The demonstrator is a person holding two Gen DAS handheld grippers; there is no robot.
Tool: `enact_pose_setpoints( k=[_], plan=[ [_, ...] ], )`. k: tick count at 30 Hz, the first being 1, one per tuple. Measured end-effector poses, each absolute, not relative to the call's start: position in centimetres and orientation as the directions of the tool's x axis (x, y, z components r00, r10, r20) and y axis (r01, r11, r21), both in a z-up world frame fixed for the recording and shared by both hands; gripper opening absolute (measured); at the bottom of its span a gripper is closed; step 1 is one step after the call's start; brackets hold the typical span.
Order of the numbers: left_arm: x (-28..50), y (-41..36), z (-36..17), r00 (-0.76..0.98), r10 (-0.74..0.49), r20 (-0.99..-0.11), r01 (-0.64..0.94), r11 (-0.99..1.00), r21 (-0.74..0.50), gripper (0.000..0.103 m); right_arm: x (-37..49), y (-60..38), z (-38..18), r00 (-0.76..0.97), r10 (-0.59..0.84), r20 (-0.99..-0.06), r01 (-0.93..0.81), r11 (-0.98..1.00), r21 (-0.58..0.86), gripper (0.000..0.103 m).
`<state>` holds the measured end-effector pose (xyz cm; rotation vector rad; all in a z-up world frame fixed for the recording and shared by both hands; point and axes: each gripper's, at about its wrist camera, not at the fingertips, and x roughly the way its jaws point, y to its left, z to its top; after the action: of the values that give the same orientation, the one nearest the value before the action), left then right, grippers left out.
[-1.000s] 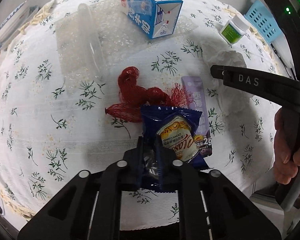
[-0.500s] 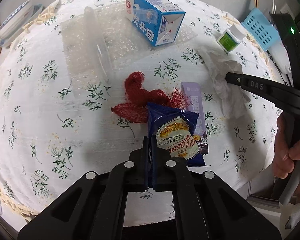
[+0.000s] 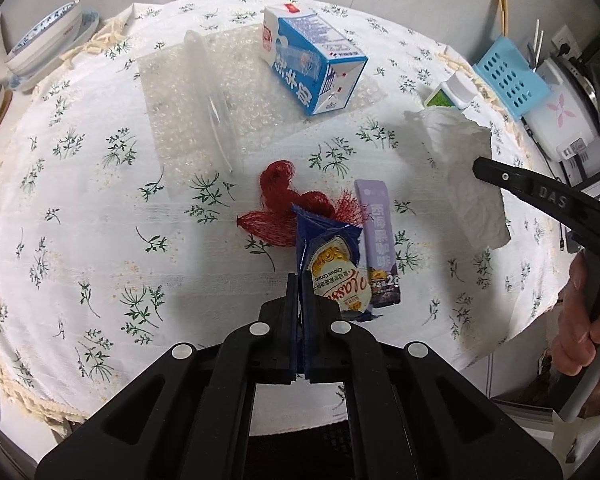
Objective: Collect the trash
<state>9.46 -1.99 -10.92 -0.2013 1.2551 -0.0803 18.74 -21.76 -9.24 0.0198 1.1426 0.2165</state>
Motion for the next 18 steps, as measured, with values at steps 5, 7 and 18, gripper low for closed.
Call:
enact_pose_setpoints(
  k=[5,7,18],
  plan=[
    [8.8,-2.0,-9.9,0.326,-0.182,-0.928,-0.044,0.977,-0.208,0.001,17.2,-22.1,-7.5,0.421,0.191,-0.887,-0.161,0.978,0.135,0.001],
    [8.6,-2.3,-9.5,0.334,-0.183,-0.925,-0.040,0.977,-0.208,0.001,16.5,-22.1,-6.9,0.429,0.194,-0.882,-0.166,0.977,0.134,0.001],
    [7.0,-3.1,-7.0,0.375,-0.196,-0.906,-0.017,0.976,-0.218,0.001,12.9,-22.6,-5.1,0.450,0.204,-0.869,-0.173,0.975,0.139,0.001]
  ],
)
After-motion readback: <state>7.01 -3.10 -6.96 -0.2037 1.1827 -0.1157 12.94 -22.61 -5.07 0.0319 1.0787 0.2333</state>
